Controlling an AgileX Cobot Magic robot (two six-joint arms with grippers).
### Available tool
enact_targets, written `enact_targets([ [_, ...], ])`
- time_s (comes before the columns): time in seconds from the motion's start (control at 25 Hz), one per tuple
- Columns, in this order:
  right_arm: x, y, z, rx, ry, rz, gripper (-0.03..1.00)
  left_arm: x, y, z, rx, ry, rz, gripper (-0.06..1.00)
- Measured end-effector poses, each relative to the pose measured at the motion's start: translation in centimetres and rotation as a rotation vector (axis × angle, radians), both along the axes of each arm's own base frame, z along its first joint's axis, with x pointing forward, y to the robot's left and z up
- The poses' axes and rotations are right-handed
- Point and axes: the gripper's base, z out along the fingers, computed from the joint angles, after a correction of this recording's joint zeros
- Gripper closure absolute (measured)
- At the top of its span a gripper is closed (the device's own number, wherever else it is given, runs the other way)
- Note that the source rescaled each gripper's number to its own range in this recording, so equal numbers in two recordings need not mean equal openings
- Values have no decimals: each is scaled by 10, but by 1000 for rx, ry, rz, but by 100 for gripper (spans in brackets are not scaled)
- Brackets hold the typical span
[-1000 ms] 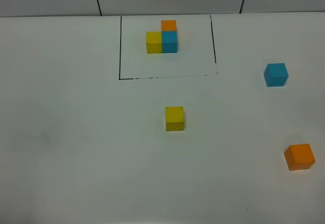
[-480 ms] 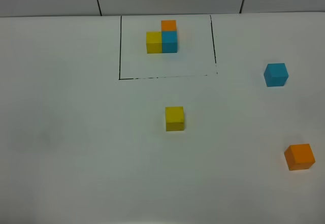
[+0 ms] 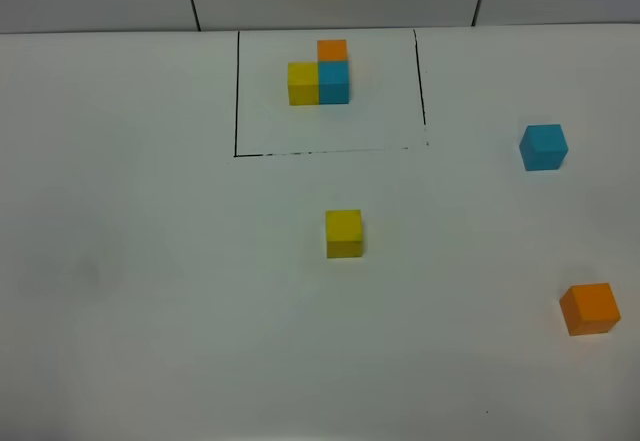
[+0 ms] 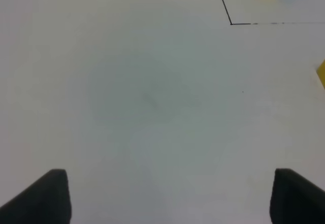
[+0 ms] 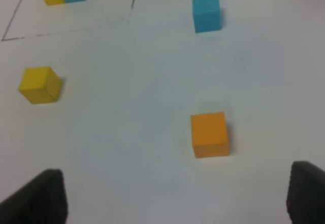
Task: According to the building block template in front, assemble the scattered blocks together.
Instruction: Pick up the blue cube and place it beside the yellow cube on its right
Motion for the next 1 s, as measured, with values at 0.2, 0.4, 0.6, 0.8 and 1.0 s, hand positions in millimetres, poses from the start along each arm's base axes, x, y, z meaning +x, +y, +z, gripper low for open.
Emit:
enact_targets([
  [0.2, 49, -10, 3, -8, 208, -104, 22, 0, 0, 0, 0, 0, 0, 26],
  [0.4, 113, -13, -12, -30, 443, -101, 19, 0, 0, 0, 0, 2, 0, 26],
  [0.6, 164, -15, -41, -77, 604, -48, 16, 0, 0, 0, 0, 3, 0, 26],
  [0.8, 192, -16, -77, -109, 726, 2, 15, 0, 0, 0, 0, 3, 0, 26],
  [1.0, 212, -17, -82, -115, 717, 10, 14, 0, 0, 0, 0, 3, 0, 26],
])
